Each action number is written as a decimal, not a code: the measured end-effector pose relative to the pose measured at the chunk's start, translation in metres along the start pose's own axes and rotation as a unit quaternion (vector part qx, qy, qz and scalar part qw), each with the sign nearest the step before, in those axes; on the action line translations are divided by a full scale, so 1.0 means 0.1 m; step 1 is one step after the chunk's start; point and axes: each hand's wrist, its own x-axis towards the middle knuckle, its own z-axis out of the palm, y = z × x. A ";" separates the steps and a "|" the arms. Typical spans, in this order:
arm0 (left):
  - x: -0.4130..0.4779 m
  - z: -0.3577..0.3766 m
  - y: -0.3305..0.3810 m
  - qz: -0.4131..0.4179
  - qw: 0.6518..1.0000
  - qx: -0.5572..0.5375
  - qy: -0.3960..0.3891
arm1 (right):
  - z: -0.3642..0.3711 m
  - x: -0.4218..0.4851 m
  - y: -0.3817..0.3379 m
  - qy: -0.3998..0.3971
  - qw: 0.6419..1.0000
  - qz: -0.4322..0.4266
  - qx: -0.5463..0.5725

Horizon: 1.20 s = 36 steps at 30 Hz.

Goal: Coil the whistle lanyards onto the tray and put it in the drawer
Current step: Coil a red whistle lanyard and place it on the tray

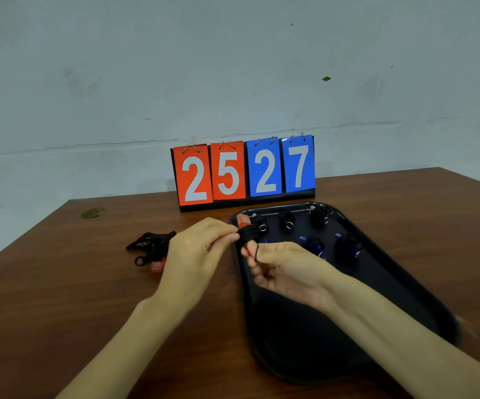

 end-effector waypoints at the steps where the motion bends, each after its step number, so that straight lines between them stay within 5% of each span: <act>1: 0.00 0.00 -0.01 0.007 1.000 0.014 -0.010 | 0.00 0.00 0.01 0.010 1.000 -0.009 -0.019; 11: 0.02 0.03 -0.06 0.033 0.992 0.085 -0.090 | 0.02 0.00 0.06 0.051 0.990 -0.041 -0.126; 16: 0.04 0.03 0.04 -0.069 0.997 -0.021 -0.004 | 0.02 0.01 0.04 0.018 0.998 -0.010 -0.066; 19: 0.12 0.02 0.10 -0.260 0.946 -0.194 0.003 | 0.01 0.00 -0.02 -0.018 0.999 0.040 0.024; 22: 0.14 -0.01 0.02 -0.342 0.887 -0.301 -0.076 | -0.01 -0.01 -0.04 -0.038 0.992 0.085 0.083; 26: 0.14 -0.04 -0.03 -0.323 0.858 -0.367 -0.159 | -0.03 -0.01 -0.05 -0.043 0.987 0.106 0.110; 32: 0.14 -0.04 0.00 -0.302 0.851 -0.393 -0.174 | -0.04 0.01 -0.02 -0.042 0.990 0.103 0.092; 36: 0.18 -0.14 -0.05 -0.316 0.812 -0.433 -0.230 | 0.01 -0.04 -0.05 -0.065 0.992 0.093 0.061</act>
